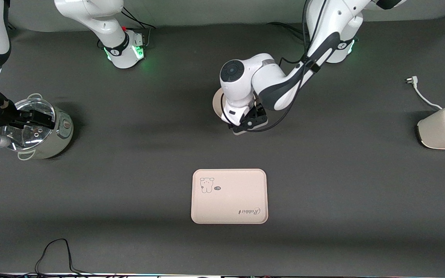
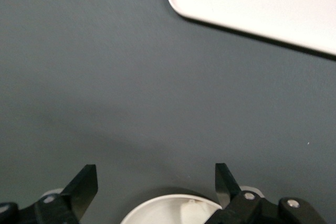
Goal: Place bun in plate and plate on tray
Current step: 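Withdraw the left gripper while the right gripper reaches toward the plate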
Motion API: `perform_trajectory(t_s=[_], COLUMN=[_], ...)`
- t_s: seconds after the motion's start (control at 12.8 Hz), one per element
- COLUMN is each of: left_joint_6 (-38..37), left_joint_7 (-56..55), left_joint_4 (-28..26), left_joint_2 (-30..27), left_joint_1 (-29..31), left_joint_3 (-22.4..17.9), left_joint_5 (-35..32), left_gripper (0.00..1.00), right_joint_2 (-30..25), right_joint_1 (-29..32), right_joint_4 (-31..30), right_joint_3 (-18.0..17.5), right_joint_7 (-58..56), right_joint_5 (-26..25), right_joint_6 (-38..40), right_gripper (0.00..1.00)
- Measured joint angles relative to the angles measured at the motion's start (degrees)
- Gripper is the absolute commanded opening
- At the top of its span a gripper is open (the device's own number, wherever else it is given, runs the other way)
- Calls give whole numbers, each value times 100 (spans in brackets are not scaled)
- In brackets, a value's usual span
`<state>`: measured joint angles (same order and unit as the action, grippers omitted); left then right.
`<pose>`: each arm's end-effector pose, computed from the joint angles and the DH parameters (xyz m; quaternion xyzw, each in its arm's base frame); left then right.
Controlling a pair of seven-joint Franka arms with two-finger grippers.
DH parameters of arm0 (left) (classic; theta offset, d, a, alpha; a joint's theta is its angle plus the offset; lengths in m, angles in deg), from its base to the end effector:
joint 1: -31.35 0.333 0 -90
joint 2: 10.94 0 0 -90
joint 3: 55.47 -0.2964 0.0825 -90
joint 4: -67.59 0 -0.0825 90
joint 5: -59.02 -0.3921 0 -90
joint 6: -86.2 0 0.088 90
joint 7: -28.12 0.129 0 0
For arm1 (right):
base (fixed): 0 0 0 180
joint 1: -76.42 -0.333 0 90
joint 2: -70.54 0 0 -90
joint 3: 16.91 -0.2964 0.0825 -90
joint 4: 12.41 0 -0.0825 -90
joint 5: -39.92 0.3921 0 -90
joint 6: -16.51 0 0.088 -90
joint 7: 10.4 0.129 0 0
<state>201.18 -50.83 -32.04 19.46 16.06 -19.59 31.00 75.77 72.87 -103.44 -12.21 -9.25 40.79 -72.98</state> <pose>0.4473 -0.4575 0.2644 -0.9857 -0.1421 -0.0257 0.0871 0.5800 -0.0081 0.5216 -0.9980 0.0205 0.0589 0.0038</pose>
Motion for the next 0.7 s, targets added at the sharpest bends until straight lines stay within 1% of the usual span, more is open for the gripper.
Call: perform_trajectory(t_s=[0.16,0.31,0.55,0.7], left_joint_6=[-395,-540,-1046,-1201], left_joint_7=[876,1957,3932,5039], left_joint_4=[297,423,472,494], left_joint_2=[-144,-435,-1024,-1431], left_joint_1=[302,831,1941,2700], left_joint_3=[19,21,18,12], left_joint_5=[166,497,1053,1485], left_gripper=[99,99,100,100], right_joint_2=[0,1,-5,-22], right_joint_1=[-215,-658,-1540,-2132], right_joint_4=[-91,-158,-325,-515], right_joint_3=[-4,-13,-39,-47], right_joint_7=[224,786,1898,2842], right_joint_5=[226,310,326,334], right_joint_6=[-21,-63,-398,-684], right_gripper=[100,100,100,100])
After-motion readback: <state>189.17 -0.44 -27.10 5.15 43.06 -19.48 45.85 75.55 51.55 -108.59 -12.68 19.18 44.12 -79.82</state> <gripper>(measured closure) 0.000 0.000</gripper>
